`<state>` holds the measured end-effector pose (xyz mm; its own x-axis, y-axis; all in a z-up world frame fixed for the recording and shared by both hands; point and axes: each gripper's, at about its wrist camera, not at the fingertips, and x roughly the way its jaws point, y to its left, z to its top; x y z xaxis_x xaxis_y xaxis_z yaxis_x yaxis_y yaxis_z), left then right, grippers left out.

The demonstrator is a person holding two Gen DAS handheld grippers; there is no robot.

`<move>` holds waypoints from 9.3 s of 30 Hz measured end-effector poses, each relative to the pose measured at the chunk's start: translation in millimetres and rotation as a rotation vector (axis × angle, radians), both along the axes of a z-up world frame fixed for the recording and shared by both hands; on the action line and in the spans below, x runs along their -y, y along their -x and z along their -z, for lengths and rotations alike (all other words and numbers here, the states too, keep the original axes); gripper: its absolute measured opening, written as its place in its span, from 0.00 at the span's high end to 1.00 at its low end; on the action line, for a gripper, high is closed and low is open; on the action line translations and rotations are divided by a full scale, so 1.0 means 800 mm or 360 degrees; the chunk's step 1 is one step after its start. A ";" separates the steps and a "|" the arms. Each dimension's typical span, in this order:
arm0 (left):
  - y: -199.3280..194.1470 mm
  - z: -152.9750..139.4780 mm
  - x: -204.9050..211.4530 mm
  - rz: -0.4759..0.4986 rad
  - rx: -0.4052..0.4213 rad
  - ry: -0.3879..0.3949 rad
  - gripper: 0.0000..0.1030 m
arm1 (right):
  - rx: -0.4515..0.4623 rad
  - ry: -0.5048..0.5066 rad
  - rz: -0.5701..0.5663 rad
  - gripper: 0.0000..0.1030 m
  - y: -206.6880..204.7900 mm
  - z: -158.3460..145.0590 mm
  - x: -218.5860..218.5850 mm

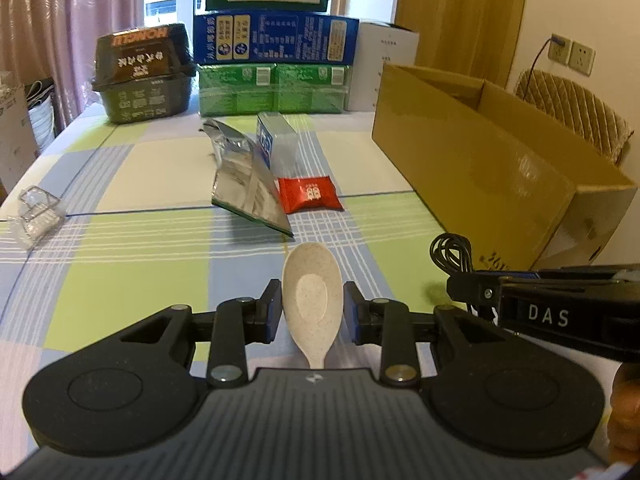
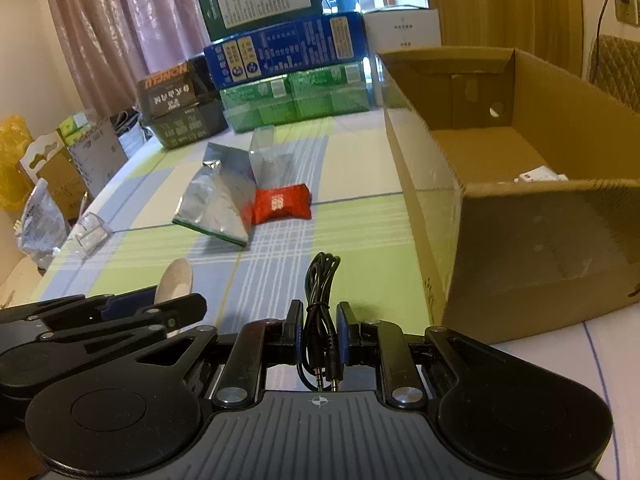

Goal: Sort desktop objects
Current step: 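Carry the spoon and cable over the cardboard box with both tools, then open both tools to drop the spoon and cable into the cardboard box, then move both open tools back over the table toward the plastic holder and foil bag, then grasp the wire-framed plastic holder with the left tool while the right tool grasps the silver foil bag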

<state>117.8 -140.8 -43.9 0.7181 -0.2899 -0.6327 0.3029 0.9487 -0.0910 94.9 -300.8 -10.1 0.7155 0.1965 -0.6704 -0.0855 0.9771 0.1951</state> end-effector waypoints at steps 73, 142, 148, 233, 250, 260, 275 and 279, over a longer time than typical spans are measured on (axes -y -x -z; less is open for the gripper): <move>-0.059 -0.192 0.212 0.0371 0.0089 0.0276 0.74 | 0.0300 0.0133 0.0267 0.86 -0.029 -0.164 0.213; -0.088 -0.170 0.097 0.0072 0.0036 0.0184 0.34 | 0.0238 0.0072 0.0169 0.40 -0.047 -0.146 0.176; -0.068 -0.184 0.071 0.0020 0.0063 0.0119 0.26 | 0.0259 0.0077 0.0126 0.34 -0.030 -0.158 0.148; -0.158 -0.016 -0.303 -0.0078 0.0013 -0.0362 0.02 | 0.0043 0.0136 -0.0478 0.02 -0.142 -0.007 -0.133; -0.235 0.022 -0.329 0.0082 -0.0014 -0.0284 0.02 | 0.0035 0.0066 -0.0381 0.08 -0.218 0.034 -0.162; -0.245 0.032 -0.316 0.0122 -0.0065 -0.0336 0.27 | 0.0011 0.0247 -0.0397 0.29 -0.230 0.051 -0.182; -0.166 0.011 -0.242 0.0149 -0.0230 -0.0319 0.41 | -0.0079 0.0232 -0.0369 0.68 -0.151 0.016 -0.149; -0.135 -0.003 -0.212 0.0147 -0.0283 -0.0195 0.41 | -0.0204 0.0026 -0.0310 0.68 -0.105 0.005 -0.114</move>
<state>226.2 28.9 -41.6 0.5664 -0.2623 -0.7813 0.3782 0.9250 -0.0364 179.0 -209.6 -14.5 0.5738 0.3112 -0.7576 -0.2485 0.9476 0.2010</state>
